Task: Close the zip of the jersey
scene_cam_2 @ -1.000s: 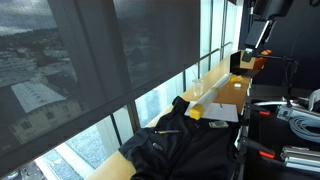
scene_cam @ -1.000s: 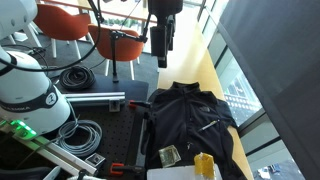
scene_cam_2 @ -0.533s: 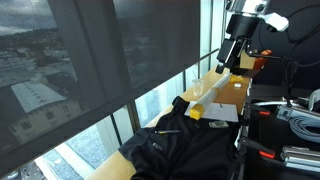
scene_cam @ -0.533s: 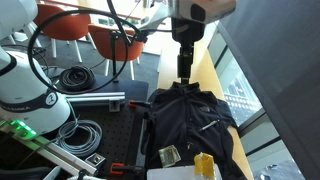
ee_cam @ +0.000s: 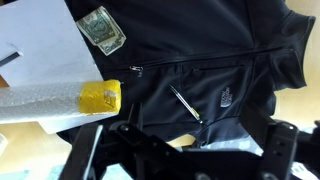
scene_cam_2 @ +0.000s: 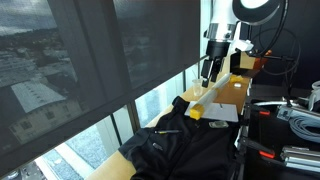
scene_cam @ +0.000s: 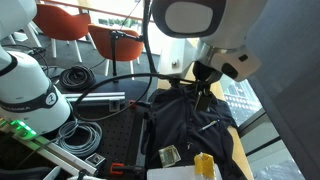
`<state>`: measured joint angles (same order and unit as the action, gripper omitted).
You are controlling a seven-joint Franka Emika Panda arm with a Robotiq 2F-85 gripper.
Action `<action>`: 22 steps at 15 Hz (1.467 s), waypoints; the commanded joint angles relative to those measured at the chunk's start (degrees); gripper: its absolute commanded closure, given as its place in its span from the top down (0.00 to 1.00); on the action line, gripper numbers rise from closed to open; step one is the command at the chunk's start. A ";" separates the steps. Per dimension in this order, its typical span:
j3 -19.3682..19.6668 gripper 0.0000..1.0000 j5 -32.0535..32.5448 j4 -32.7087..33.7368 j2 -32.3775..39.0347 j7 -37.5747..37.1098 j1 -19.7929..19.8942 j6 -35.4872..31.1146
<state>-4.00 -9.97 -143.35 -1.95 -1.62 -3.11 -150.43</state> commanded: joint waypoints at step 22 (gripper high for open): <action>-0.11 1.00 7.97 18.24 36.59 10.18 3.11 -13.41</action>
<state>-4.17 -3.46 -128.64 30.94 8.15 -1.45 -162.63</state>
